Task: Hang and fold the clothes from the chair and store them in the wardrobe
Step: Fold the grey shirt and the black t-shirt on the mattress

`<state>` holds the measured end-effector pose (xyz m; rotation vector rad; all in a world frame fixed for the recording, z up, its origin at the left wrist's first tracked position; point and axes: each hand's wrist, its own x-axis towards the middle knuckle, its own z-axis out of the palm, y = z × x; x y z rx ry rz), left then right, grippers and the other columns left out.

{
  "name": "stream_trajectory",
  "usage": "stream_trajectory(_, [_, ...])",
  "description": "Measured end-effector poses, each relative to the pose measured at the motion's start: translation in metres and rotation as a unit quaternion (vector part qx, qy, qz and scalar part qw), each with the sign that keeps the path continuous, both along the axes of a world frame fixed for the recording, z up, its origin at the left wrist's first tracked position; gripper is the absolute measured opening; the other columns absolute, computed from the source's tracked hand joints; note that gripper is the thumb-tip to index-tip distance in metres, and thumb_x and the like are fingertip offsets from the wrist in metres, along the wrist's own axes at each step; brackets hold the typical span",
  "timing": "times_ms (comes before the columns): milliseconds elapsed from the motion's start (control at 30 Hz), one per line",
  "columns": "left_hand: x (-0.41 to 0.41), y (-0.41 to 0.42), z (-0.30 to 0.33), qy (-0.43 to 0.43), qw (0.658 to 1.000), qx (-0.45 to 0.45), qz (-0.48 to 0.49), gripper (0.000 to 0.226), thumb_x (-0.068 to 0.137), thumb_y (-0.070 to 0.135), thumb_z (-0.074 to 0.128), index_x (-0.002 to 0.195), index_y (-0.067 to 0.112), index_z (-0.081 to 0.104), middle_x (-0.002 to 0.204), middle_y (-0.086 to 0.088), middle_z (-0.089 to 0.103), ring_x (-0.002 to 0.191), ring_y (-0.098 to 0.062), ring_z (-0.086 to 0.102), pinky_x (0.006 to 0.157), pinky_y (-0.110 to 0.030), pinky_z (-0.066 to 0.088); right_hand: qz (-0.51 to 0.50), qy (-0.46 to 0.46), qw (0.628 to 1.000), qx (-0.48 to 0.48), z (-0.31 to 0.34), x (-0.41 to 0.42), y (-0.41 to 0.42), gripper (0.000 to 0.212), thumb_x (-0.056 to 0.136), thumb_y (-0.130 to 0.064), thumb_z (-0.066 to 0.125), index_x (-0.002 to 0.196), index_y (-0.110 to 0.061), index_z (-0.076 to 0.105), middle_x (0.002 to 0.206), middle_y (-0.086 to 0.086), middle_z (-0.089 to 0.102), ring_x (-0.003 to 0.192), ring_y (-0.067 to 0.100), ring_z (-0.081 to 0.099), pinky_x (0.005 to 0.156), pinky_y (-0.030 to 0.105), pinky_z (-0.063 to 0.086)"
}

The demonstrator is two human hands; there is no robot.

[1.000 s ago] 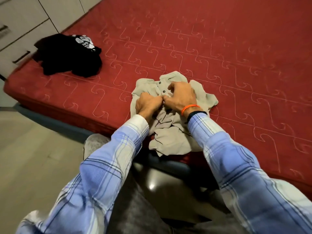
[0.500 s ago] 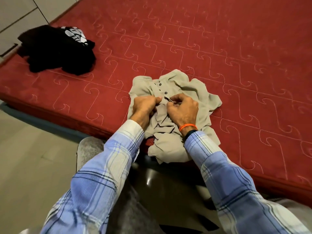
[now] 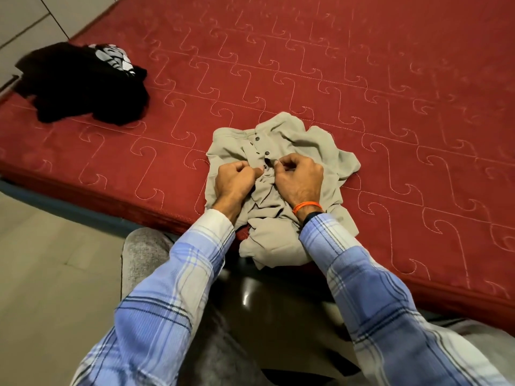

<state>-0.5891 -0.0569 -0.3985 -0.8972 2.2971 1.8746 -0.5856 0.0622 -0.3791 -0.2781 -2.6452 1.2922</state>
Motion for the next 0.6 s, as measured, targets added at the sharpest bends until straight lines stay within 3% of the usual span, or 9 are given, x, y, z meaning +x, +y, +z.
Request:
stream_trajectory(67, [0.001,-0.002,-0.001,0.01,1.0,0.014,-0.015,0.017,0.061,0.032,0.079,0.059,0.019,0.068,0.047,0.007,0.053,0.048,-0.015,0.042,0.058,-0.031,0.036,0.003,0.023,1.0,-0.008,-0.001,0.001,0.001,0.009,0.083,-0.024,0.069,0.083,-0.017,0.076,0.079,-0.003,0.074,0.074,0.011,0.067,0.079,0.026,0.055])
stream_trajectory(167, [0.0,-0.004,-0.003,0.014,0.999,0.023,-0.026,0.02,0.068,0.03,0.079,0.069,0.012,0.071,0.048,0.006,0.053,0.045,-0.013,0.039,0.056,-0.028,0.034,0.03,0.05,0.998,-0.021,-0.005,0.002,0.002,0.008,0.084,-0.019,0.07,0.085,-0.012,0.075,0.08,-0.002,0.074,0.066,0.006,0.064,0.067,0.005,0.048])
stream_trajectory(233, [0.0,-0.005,-0.003,0.013,0.999,0.023,-0.036,0.025,0.071,0.03,0.078,0.072,0.007,0.069,0.05,0.005,0.052,0.044,-0.013,0.038,0.053,-0.025,0.032,0.053,0.071,0.996,-0.02,-0.009,0.004,0.002,0.007,0.083,-0.014,0.071,0.087,-0.009,0.074,0.084,0.002,0.073,0.064,0.006,0.064,0.062,-0.001,0.043])
stream_trajectory(333, [0.002,-0.007,-0.002,0.012,0.997,0.047,-0.057,0.025,0.081,0.021,0.075,0.074,-0.001,0.066,0.056,-0.001,0.053,0.041,-0.01,0.039,0.047,-0.021,0.032,0.081,0.096,0.992,-0.009,-0.015,0.004,0.001,0.009,0.08,-0.009,0.071,0.089,-0.008,0.075,0.087,0.007,0.072,0.064,0.007,0.064,0.064,0.0,0.046])
stream_trajectory(400, [0.002,-0.008,-0.001,0.014,0.996,0.066,-0.066,0.024,0.086,0.015,0.071,0.066,0.006,0.062,0.058,-0.003,0.054,0.04,-0.008,0.041,0.045,-0.018,0.036,0.092,0.116,0.989,0.003,-0.017,0.004,0.0,0.011,0.078,-0.009,0.071,0.088,-0.011,0.076,0.086,0.005,0.071,0.066,0.01,0.065,0.067,0.01,0.053])
stream_trajectory(467, [0.001,-0.007,-0.004,0.024,0.996,0.067,-0.055,0.024,0.082,0.02,0.073,0.064,0.012,0.059,0.062,-0.006,0.056,0.047,-0.014,0.045,0.051,-0.023,0.039,0.095,0.137,0.986,0.018,-0.02,0.005,-0.001,0.012,0.077,-0.011,0.071,0.087,-0.013,0.077,0.084,0.003,0.071,0.067,0.011,0.065,0.069,0.016,0.054])
stream_trajectory(600, [0.002,-0.004,-0.005,0.019,0.998,0.059,-0.015,0.027,0.066,0.036,0.07,0.049,0.02,0.057,0.055,0.001,0.056,0.056,-0.018,0.048,0.06,-0.034,0.04,0.1,0.153,0.983,0.027,-0.023,0.008,0.0,0.012,0.078,-0.012,0.072,0.089,-0.013,0.077,0.083,0.001,0.07,0.066,0.008,0.064,0.067,0.009,0.051])
